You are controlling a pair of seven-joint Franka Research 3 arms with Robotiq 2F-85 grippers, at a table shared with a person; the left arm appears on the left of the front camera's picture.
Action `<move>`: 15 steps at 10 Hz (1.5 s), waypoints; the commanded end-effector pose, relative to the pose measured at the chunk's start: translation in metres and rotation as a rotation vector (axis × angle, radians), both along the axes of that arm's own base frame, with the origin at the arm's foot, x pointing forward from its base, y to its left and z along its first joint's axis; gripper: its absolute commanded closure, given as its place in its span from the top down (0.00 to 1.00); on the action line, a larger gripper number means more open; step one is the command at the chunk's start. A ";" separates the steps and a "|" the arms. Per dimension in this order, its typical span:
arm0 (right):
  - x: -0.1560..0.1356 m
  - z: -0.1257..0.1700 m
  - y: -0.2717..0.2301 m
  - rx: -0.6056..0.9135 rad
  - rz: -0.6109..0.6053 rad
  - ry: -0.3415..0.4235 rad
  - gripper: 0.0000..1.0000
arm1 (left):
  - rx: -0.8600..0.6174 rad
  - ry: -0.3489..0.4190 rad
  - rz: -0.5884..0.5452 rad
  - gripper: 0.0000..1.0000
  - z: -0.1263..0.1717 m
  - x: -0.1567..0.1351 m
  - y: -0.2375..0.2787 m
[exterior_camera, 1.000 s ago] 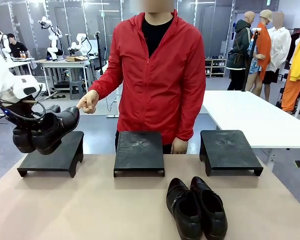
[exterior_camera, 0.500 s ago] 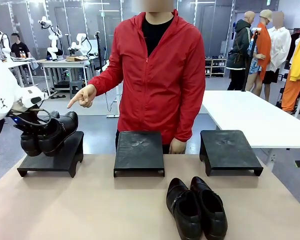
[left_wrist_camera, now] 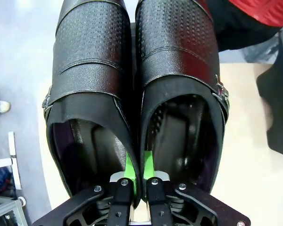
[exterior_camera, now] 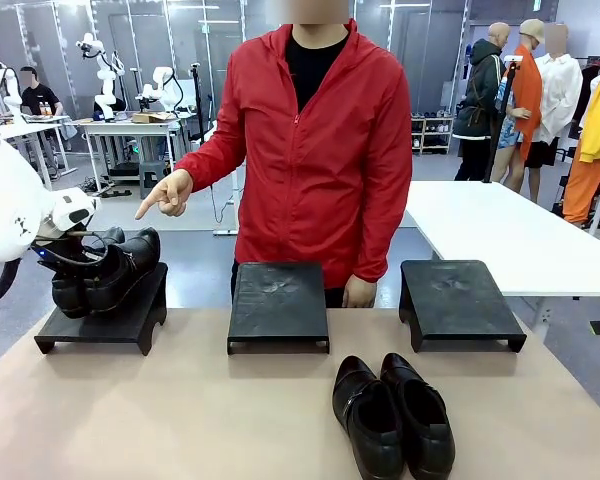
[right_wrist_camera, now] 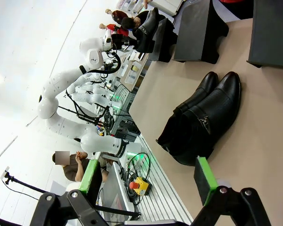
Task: Place the shoes on the stand as instructed by the person.
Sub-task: Pick up one pair of Shoes and place it on the Shoes Stand indicated by the person.
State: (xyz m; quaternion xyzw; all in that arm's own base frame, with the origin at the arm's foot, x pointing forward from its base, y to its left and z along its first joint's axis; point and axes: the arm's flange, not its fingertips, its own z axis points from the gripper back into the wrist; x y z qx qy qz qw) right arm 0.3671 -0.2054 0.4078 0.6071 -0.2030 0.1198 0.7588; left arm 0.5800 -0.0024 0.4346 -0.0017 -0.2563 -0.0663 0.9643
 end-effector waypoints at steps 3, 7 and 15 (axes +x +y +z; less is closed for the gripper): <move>0.000 0.002 0.000 0.003 0.003 -0.006 1.00 | -0.013 -0.047 -0.003 0.07 0.000 0.012 0.015; 0.000 0.002 0.000 0.003 0.003 -0.006 1.00 | -0.030 -0.007 -0.010 0.30 -0.015 0.008 0.019; 0.000 0.002 0.000 0.003 0.003 -0.006 1.00 | -0.051 -0.002 0.044 1.00 0.021 -0.024 0.006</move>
